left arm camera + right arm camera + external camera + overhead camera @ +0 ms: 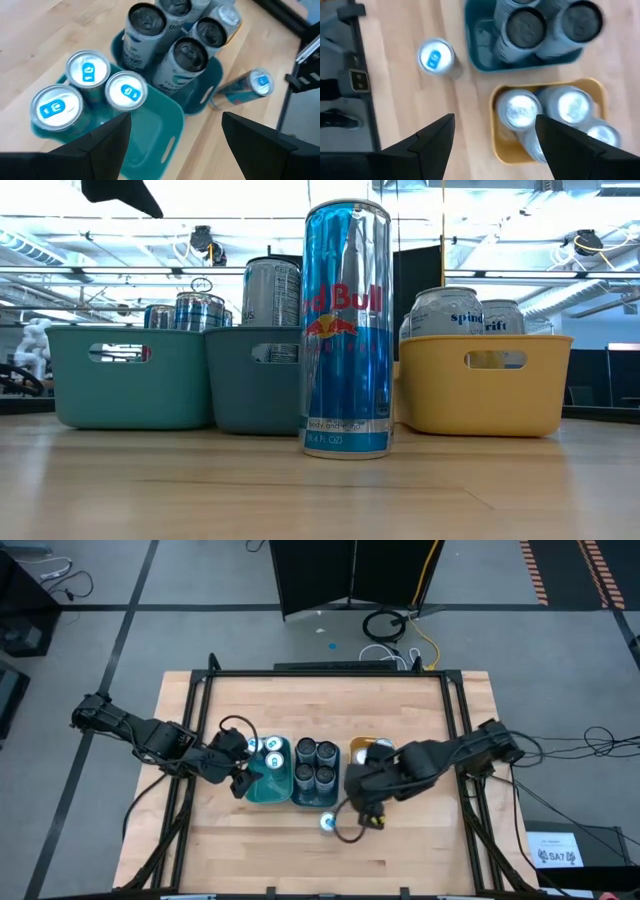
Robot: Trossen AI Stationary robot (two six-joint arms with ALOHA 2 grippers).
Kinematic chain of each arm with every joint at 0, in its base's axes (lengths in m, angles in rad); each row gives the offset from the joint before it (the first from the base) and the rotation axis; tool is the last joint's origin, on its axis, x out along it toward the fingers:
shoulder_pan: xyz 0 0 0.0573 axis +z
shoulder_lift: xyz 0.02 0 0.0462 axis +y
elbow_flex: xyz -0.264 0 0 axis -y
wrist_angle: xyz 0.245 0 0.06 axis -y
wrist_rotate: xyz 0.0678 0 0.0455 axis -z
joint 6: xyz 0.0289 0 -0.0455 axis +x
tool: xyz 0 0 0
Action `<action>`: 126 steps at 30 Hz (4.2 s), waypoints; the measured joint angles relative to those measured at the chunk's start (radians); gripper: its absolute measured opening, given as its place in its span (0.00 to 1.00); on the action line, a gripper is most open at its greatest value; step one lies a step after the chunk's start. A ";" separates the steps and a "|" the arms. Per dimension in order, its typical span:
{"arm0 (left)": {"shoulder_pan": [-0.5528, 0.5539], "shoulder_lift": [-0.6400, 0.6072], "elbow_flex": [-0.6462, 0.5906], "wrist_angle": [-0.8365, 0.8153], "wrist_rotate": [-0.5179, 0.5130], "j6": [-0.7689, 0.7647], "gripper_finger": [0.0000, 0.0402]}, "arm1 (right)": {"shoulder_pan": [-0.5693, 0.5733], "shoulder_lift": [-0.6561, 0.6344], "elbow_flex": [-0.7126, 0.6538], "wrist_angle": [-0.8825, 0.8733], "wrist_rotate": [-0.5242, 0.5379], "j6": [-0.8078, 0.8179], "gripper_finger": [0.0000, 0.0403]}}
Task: Sort soda cans
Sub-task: Put the blue soda can into the green bin
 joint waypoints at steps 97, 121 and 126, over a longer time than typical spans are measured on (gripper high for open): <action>-0.023 0.829 0.407 0.395 0.084 0.625 0.80 | 0.242 -0.889 -1.315 1.060 0.187 0.086 0.67; -0.023 0.846 0.427 0.379 0.112 0.575 0.63 | 0.242 -0.889 -1.315 1.060 0.184 0.086 0.67; -0.018 0.846 0.518 0.321 0.110 0.603 0.63 | 0.242 -0.889 -1.315 1.059 0.184 0.085 0.67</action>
